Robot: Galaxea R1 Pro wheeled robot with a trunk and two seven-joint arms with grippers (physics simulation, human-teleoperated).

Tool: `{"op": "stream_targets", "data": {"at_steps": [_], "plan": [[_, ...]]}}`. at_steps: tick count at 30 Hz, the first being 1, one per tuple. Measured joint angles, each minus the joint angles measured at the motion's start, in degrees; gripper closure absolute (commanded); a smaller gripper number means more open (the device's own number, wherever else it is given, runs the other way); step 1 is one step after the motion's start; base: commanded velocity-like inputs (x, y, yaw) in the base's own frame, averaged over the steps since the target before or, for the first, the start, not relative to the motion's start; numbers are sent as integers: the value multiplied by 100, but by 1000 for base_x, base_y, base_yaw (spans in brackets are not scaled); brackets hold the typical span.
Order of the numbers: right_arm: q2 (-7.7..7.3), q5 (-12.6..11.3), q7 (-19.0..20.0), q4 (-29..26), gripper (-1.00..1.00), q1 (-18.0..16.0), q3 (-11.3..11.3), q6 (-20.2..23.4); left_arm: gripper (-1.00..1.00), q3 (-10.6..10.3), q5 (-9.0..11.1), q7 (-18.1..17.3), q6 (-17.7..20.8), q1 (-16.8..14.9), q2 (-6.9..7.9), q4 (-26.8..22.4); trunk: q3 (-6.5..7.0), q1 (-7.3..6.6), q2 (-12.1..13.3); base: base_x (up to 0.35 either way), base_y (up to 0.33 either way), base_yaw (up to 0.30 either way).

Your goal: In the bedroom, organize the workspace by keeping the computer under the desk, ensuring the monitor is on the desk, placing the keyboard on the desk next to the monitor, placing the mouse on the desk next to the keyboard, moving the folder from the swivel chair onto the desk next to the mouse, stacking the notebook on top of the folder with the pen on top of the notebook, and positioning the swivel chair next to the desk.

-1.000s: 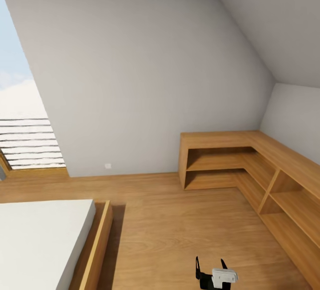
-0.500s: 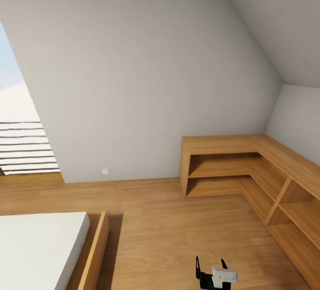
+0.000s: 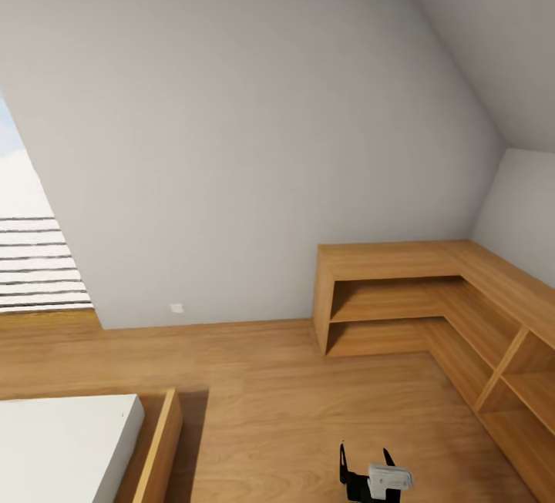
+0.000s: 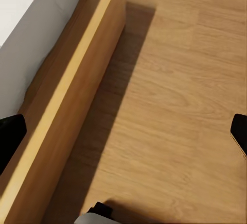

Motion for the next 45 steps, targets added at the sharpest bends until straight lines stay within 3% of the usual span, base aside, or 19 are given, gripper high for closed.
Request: {"op": "stream_targets", "data": {"at_steps": [21, 45], "plan": [[-26, 4, 13, 7, -100, 1, 2, -1, -100, -1, 1, 4, 0, -1, 0, 21, 0, 1, 0, 314, 0, -204], [-32, 5, 13, 8, -100, 1, 3, 9, -100, 2, 0, -2, -4, -1, 8, 133, 1, 3, 1, 27, 0, -264]]}}
